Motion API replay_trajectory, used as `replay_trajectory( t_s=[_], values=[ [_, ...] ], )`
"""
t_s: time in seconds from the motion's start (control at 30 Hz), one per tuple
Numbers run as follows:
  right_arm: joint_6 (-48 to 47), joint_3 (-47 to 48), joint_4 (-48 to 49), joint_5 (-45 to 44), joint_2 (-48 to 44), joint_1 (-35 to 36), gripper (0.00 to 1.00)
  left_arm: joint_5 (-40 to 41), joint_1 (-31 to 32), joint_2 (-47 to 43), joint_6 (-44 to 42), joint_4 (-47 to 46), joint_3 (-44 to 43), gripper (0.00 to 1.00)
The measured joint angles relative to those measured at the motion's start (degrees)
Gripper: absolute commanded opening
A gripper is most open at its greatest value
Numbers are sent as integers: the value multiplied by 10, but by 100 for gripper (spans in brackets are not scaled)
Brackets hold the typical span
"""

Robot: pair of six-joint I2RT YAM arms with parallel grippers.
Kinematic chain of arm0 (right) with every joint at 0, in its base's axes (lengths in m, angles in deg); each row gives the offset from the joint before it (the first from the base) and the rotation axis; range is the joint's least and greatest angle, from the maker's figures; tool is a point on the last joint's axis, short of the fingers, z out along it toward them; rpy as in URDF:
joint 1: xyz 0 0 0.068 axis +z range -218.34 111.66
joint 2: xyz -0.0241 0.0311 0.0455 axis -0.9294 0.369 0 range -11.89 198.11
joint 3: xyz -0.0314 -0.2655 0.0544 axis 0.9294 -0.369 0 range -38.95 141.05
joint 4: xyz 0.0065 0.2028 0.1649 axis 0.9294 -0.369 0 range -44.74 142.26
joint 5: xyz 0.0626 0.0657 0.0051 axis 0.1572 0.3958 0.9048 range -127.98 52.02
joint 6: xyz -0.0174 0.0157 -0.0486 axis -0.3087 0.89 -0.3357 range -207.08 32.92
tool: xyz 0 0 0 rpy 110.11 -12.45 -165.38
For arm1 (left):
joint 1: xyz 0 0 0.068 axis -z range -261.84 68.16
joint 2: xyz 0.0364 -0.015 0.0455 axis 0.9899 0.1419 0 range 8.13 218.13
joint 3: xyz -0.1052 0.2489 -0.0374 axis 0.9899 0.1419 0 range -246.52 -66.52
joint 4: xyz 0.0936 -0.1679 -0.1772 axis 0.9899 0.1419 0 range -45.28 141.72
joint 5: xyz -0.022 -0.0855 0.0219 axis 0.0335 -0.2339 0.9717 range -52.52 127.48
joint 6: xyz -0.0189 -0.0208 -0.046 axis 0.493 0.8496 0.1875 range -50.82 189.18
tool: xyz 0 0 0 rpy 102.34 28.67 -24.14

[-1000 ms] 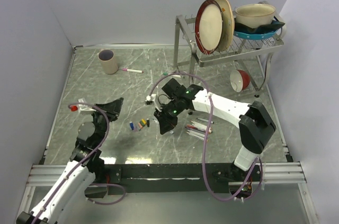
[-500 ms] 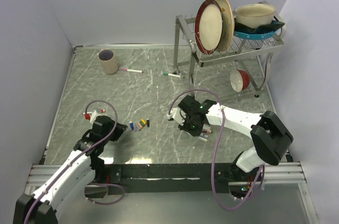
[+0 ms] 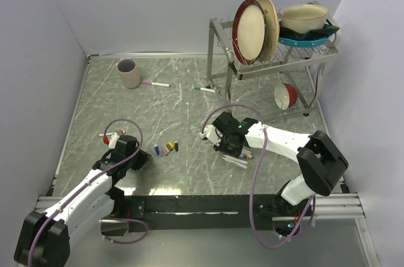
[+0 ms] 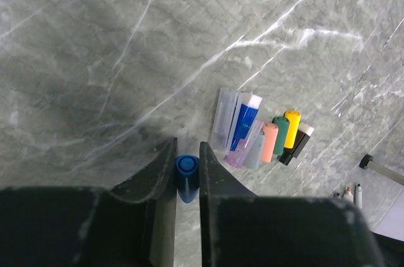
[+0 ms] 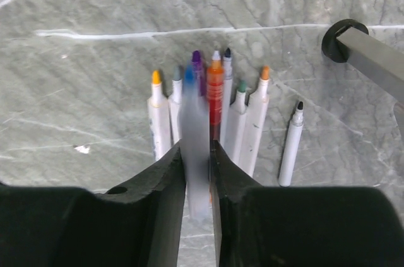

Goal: Open the pen caps

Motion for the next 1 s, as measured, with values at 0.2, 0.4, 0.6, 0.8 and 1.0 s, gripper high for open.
replay_trajectory(
  t_s=[0.2, 0.4, 0.6, 0.8, 1.0],
  values=[
    [0, 0, 5, -15, 12, 0, 33, 1, 0, 19, 0, -19, -2, 29],
    [0, 0, 7, -19, 12, 0, 39, -1, 0, 22, 0, -32, -3, 46],
    [-2, 0, 6, -16, 9, 0, 53, -4, 0, 17, -2, -34, -7, 59],
    [-15, 0, -2, 6, -23, 0, 60, 2, 0, 8, -17, -6, -26, 77],
    [-30, 0, -12, 37, -84, 0, 61, 77, -17, 8, -20, 58, -108, 99]
  ],
)
